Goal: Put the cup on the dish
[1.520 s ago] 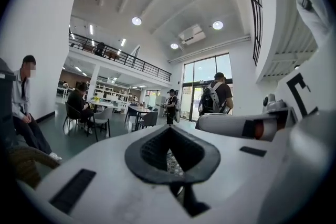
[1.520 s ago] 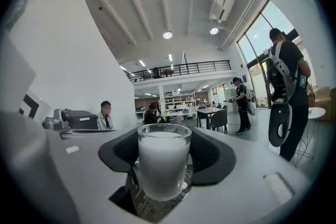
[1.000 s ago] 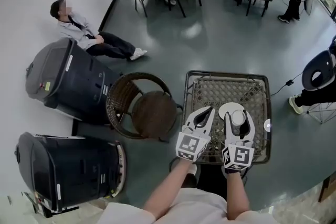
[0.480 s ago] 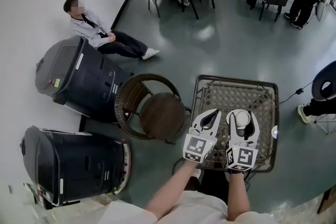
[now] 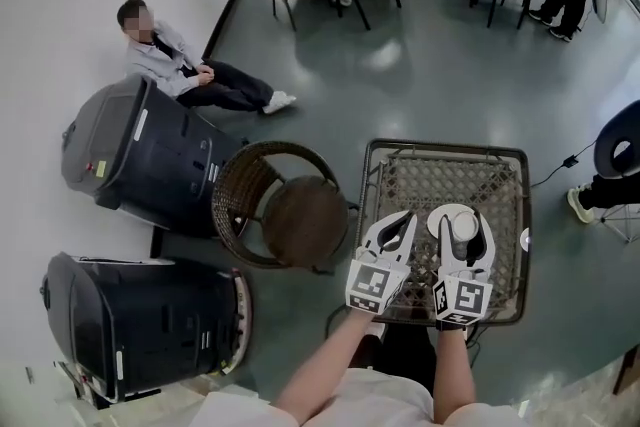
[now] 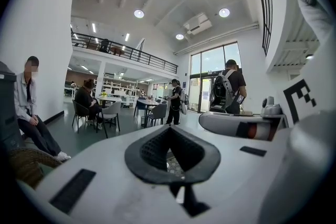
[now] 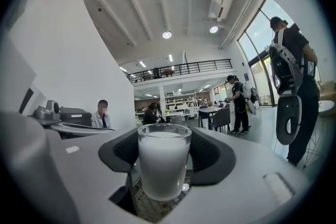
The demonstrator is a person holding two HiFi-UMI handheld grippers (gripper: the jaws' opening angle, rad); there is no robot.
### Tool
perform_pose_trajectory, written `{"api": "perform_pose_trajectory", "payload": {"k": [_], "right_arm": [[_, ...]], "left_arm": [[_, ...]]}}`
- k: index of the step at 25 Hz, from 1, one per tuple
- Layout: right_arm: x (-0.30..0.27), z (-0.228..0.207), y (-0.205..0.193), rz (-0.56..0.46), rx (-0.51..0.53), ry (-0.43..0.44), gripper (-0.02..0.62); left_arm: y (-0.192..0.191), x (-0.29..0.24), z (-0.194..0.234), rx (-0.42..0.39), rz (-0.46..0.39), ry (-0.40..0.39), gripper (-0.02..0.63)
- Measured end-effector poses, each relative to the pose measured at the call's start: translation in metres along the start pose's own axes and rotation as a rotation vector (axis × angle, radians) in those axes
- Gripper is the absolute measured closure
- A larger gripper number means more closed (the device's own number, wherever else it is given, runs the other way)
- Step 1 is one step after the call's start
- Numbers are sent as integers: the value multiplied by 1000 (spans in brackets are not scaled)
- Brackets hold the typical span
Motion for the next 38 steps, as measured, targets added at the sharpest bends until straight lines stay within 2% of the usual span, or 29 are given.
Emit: {"api": "perform_pose_trajectory", "payload": {"k": [9, 13, 20, 32, 38], "right_arm": [[-5, -23, -30, 36, 50, 2, 328], [-5, -38, -60, 91, 69, -27, 328], [-23, -61, -119, 194, 18, -73, 327], [-62, -82, -193, 345, 106, -23, 327], [-77, -82, -225, 390, 141, 8, 327]], "left_arm": [[-27, -31, -9, -17, 8, -44, 604], [-45, -40, -15, 10, 37, -58, 604], [-80, -63, -15, 42, 110, -65, 604], [-123, -89, -5, 75, 206, -60, 603], [-139, -91, -5, 91, 237, -67, 603]]}}
Point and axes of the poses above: the fingertips, and each gripper's own axes: x backward along the fingers, z to its left, y out of its top, the point moved 8 cm from there along x, backward along the fingers, and after that the axes turned 9 degrees about -y, right-handed, at the moved point
